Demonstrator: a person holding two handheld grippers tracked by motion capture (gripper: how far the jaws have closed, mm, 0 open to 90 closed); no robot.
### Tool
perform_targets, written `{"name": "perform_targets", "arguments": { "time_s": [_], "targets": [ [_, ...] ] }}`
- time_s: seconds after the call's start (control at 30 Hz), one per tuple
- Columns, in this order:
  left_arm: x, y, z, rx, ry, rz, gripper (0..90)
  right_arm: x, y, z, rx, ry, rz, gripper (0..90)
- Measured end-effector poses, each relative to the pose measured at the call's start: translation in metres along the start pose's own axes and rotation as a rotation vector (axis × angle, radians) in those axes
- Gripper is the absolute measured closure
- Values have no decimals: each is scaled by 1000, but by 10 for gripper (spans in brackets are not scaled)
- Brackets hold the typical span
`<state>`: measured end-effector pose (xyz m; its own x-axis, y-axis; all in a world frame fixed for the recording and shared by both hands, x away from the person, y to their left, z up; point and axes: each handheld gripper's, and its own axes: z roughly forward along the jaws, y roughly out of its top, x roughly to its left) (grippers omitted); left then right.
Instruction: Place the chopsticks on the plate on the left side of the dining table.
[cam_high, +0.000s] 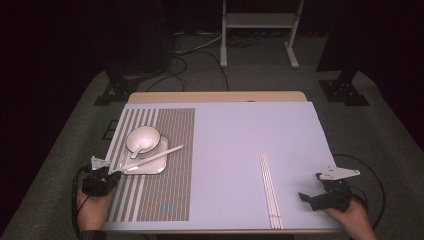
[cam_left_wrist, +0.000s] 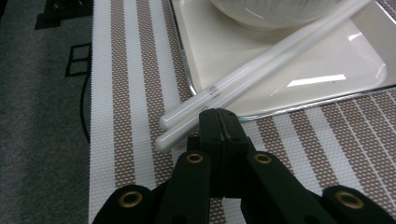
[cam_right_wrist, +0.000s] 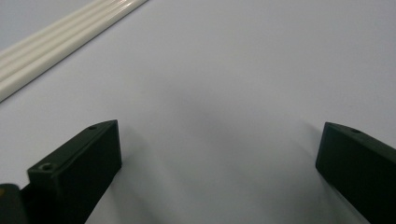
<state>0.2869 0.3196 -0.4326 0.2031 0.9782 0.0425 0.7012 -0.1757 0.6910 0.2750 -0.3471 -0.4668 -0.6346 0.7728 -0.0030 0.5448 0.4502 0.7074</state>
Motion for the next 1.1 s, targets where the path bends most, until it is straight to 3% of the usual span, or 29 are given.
{"name": "perform_targets", "arguments": {
  "time_s": [1.1],
  "targets": [
    [20, 19, 22, -15, 23, -33, 898, 0, 0, 0, 0, 0, 0, 0]
  ]
}}
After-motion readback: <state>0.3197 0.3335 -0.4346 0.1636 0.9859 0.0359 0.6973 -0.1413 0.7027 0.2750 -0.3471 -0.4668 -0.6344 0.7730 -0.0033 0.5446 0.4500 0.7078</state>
